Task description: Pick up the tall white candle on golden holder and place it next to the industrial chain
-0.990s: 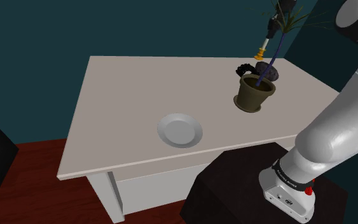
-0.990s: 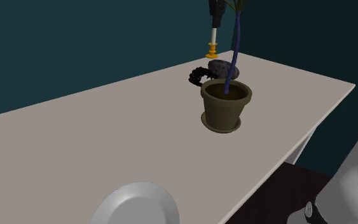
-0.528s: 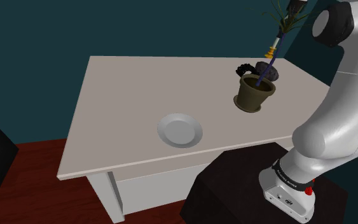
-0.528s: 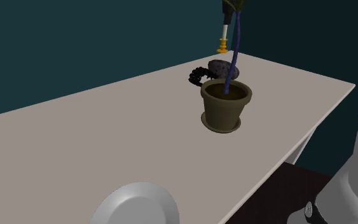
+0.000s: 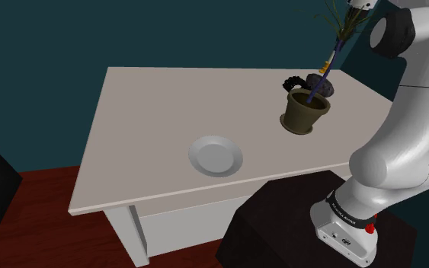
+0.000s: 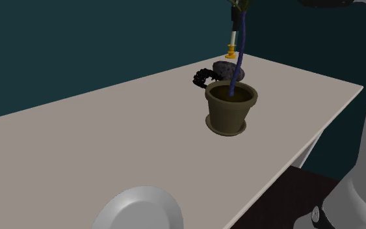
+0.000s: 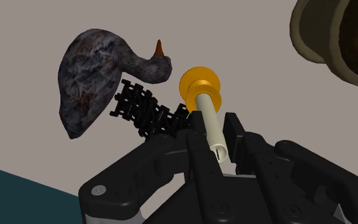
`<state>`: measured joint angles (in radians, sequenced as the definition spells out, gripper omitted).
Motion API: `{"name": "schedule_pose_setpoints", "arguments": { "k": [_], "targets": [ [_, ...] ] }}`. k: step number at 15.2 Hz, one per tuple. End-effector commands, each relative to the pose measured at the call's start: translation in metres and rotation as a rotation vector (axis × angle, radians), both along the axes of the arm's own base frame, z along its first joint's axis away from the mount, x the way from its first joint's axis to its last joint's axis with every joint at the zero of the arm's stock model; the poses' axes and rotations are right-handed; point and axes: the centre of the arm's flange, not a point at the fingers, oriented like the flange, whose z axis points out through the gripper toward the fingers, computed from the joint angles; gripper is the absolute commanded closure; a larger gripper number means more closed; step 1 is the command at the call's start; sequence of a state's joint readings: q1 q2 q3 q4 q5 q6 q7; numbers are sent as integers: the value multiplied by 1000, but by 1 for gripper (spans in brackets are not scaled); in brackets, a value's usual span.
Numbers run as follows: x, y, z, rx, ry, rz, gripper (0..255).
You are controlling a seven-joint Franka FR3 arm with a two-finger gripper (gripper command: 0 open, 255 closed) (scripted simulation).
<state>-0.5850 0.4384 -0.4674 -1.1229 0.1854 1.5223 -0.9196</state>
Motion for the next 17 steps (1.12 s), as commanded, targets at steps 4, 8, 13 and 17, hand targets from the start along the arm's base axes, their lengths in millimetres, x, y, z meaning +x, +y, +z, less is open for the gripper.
{"name": "schedule_pose_setpoints", "arguments": {
  "k": [4,8,13,17],
  "targets": [
    [-1,-1,-25,-1,0,0,255],
    [-1,-1,-47,-1,0,0,255],
    [-1,-1,-73,-1,0,0,255],
    [-1,-1,-94,-1,0,0,255]
  ]
}}
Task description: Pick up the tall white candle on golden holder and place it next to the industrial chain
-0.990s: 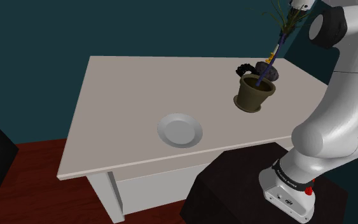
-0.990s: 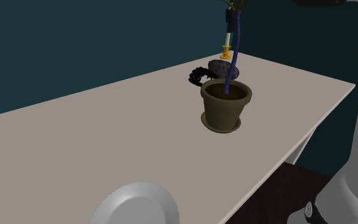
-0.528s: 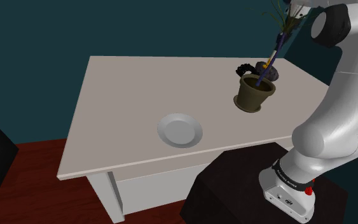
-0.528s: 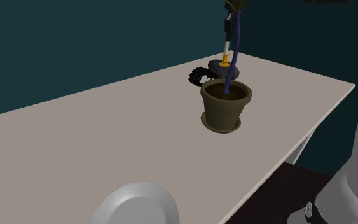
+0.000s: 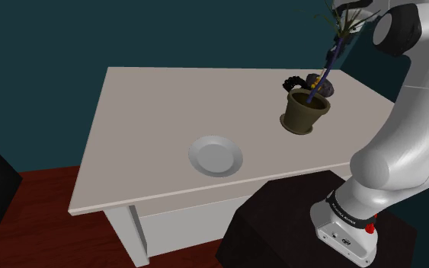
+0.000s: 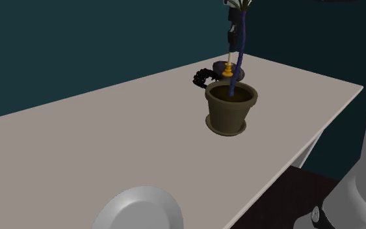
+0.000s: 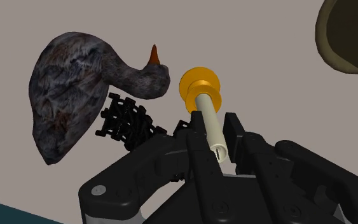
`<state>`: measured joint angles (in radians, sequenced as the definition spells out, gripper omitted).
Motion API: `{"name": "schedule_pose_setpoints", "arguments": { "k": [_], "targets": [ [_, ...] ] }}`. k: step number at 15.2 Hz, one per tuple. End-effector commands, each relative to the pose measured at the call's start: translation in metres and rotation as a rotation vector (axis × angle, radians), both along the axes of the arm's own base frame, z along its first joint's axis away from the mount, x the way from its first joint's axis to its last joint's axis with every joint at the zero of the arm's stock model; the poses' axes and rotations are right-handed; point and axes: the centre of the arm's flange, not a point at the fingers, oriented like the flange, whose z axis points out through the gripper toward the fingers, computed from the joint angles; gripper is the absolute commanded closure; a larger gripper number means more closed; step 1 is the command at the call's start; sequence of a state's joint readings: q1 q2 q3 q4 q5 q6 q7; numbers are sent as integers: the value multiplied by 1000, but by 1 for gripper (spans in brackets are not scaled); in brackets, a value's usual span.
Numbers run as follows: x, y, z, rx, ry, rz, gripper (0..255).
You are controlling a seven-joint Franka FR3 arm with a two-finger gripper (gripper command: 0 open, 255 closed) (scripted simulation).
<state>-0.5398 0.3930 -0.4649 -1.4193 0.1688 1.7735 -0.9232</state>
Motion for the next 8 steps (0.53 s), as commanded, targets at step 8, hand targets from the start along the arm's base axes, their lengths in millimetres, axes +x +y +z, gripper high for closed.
{"name": "schedule_pose_setpoints", "arguments": {
  "k": [8],
  "targets": [
    [-1,-1,-48,0,0,0,255]
  ]
}}
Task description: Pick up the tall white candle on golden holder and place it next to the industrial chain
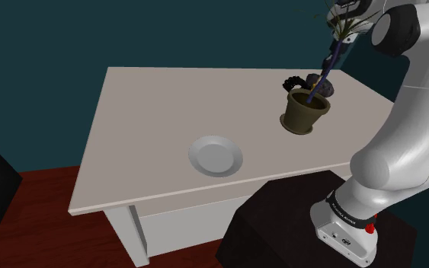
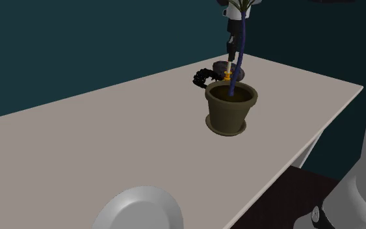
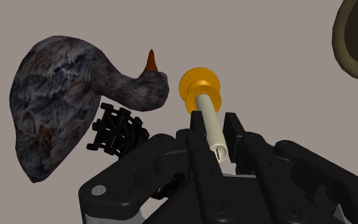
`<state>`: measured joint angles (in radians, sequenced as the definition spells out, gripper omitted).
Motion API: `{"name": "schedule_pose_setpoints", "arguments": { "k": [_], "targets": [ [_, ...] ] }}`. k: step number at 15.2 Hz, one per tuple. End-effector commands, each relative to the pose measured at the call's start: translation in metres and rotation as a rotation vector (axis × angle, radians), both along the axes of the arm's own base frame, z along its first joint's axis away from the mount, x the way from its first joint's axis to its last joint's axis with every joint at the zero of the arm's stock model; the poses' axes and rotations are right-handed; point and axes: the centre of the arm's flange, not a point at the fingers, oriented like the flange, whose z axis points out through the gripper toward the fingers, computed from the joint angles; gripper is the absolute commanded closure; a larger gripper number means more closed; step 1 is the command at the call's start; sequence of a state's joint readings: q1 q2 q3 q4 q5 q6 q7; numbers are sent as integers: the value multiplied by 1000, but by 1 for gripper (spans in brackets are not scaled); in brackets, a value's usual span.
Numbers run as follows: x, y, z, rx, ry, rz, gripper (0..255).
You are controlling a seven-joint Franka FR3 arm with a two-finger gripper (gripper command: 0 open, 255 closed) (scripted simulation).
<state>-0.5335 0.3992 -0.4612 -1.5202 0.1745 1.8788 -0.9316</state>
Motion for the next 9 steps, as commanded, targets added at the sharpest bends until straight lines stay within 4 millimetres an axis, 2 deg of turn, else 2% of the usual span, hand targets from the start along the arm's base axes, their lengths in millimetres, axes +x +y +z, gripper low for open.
{"name": "schedule_pose_setpoints", "arguments": {
  "k": [1,9],
  "targets": [
    [1,-1,-11,0,0,0,255],
    [1,-1,-53,0,0,0,255]
  ]
}}
